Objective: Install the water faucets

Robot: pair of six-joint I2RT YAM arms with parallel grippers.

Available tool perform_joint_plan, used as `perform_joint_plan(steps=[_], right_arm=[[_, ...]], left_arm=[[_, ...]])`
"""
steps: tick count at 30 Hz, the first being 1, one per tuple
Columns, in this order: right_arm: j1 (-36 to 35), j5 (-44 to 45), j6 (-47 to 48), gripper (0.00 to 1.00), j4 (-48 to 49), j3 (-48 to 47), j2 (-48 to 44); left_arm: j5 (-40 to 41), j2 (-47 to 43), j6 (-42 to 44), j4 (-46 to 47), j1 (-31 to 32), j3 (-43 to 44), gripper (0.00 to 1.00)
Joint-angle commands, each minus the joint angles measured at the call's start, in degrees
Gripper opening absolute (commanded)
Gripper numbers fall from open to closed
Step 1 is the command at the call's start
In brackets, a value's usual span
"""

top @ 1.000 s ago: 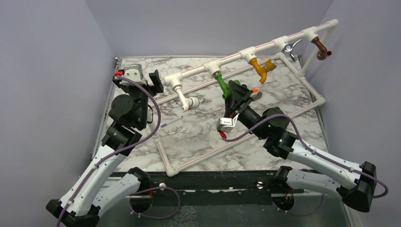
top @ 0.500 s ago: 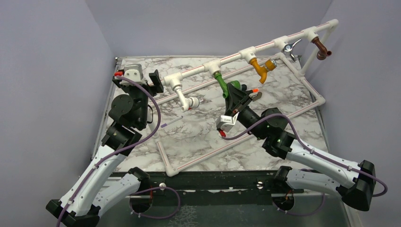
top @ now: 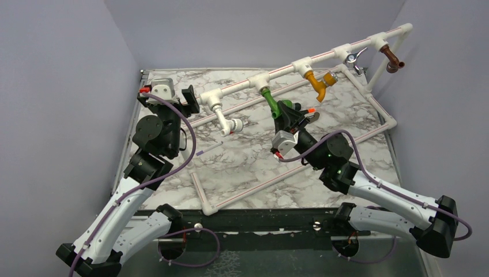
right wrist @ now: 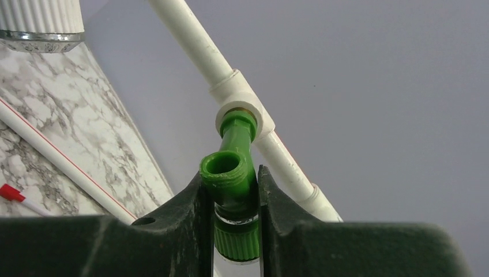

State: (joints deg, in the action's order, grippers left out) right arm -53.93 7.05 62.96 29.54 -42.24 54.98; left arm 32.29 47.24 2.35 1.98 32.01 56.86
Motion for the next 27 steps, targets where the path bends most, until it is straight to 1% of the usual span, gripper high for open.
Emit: perform_joint_plan(steps=[1, 5, 11, 16, 21, 27], right_arm=[[-0.3, 1.0, -20.2, 0.01, 5.8, -0.1, -0.1], [-0.3, 2.2, -29.0, 0.01, 6.2, -0.7, 0.7], [-0.3, 6.4, -41.6, 0.0, 10.8, 0.5, 0.8], [-0.3, 7.7, -49.9, 0.01, 14.0, 1.4, 1.4], [-0.3, 10.1, -59.3, 0.0, 14.8, 0.7, 2.6], [-0.5, 16.7, -74.1, 0.0, 17.7, 1.9, 3.5]], left_arm=[[-1.8, 1.0, -0.9, -5.8, 0.4, -1.2, 0.84], [-1.8, 1.0, -1.0, -5.8, 0.4, -1.2, 0.84], [-1.9, 1.0, -1.0, -5.8, 0.3, -1.2, 0.84], [-2.0, 0.8, -1.2, -5.9, 0.4, -1.1, 0.84], [-2.1, 0.8, -1.1, -6.0, 0.3, -1.1, 0.84], [-2.2, 0.9, -1.2, -6.0, 0.3, -1.1, 0.84]])
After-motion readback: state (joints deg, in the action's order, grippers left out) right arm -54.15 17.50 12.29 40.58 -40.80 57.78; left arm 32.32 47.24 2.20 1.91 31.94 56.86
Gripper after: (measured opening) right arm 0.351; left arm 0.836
